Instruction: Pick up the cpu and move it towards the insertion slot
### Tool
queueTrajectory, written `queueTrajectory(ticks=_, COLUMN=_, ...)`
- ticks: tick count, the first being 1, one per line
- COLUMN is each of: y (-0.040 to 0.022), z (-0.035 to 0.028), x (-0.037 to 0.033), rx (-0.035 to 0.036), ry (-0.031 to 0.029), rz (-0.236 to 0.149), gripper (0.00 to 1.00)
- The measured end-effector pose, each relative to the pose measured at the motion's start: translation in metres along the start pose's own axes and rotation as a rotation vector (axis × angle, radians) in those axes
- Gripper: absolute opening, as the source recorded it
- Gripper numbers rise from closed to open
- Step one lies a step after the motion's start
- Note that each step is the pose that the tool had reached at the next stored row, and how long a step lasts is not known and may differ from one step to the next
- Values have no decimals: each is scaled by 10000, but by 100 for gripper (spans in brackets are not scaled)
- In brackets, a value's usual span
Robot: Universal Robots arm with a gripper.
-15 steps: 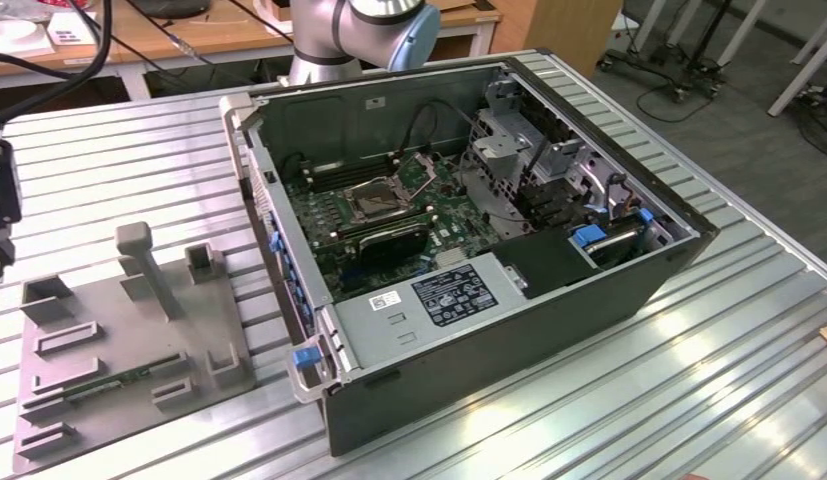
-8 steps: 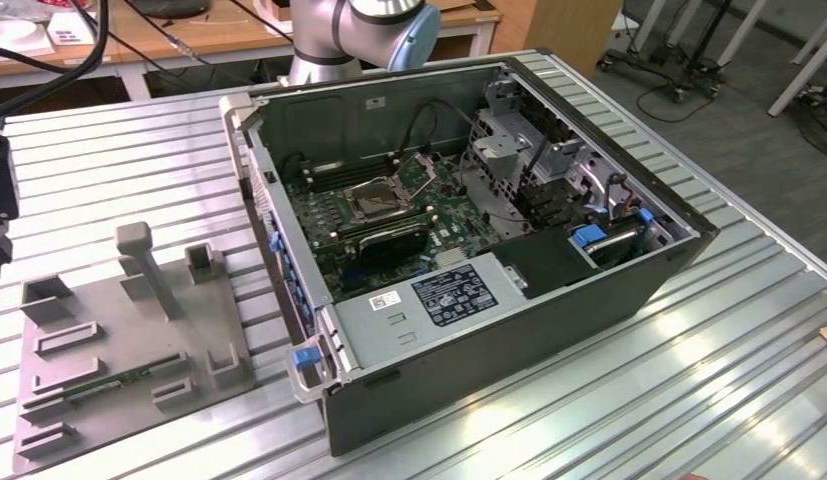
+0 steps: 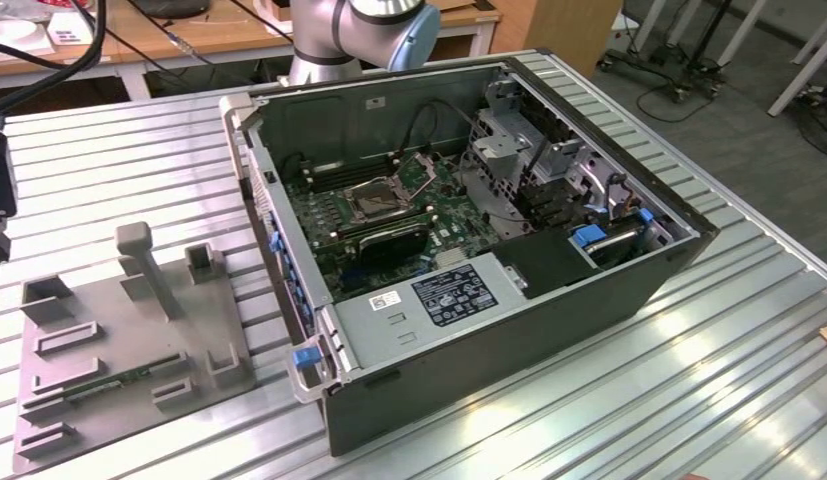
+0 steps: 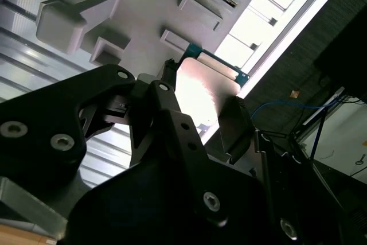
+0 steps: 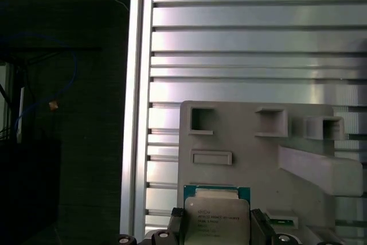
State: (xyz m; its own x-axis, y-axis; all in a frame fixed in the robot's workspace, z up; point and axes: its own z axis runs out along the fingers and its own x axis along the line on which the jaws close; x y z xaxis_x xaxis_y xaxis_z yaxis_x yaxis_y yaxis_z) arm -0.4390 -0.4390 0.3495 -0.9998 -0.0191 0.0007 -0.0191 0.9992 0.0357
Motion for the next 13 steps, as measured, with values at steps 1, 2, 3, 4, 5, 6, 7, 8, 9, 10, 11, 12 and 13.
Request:
queueTrajectory(ticks=1, y=0, z=-9, x=0, rx=-1, ry=0, rz=0, gripper=54)
queueTrajectory(ticks=2, y=1, z=-18, x=0, rx=-1, ry=0, rz=0, gripper=54)
queueTrajectory(ticks=3, y=1, z=-28, x=0, rx=-1, ry=0, rz=0, gripper=54)
queueTrajectory(ticks=4, y=1, z=-38, x=0, rx=-1, ry=-1, rz=0, gripper=54)
queueTrajectory(ticks=5, y=2, z=-48, x=0, rx=-1, ry=0, rz=0, gripper=54)
queueTrajectory(ticks=6, y=2, z=-54, x=0, rx=-1, ry=0, rz=0, gripper=54)
queueTrajectory(ticks=7, y=2, z=-54, x=0, rx=-2, ry=-2, rz=0, gripper=54)
queueTrajectory(ticks=8, y=2, z=-54, x=0, rx=-2, ry=-2, rz=0, gripper=54)
queueTrajectory(ticks=9, y=2, z=-54, x=0, rx=-2, ry=-2, rz=0, gripper=54)
queueTrajectory(ticks=10, y=2, z=-56, x=0, rx=-1, ry=0, rz=0, gripper=54)
queueTrajectory(ticks=11, y=2, z=-56, x=0, rx=-1, ry=0, rz=0, gripper=54)
queueTrajectory(ticks=12, y=2, z=-56, x=0, rx=-1, ry=0, rz=0, gripper=54)
queueTrajectory(ticks=13, y=2, z=-56, x=0, rx=-1, ry=0, rz=0, gripper=54)
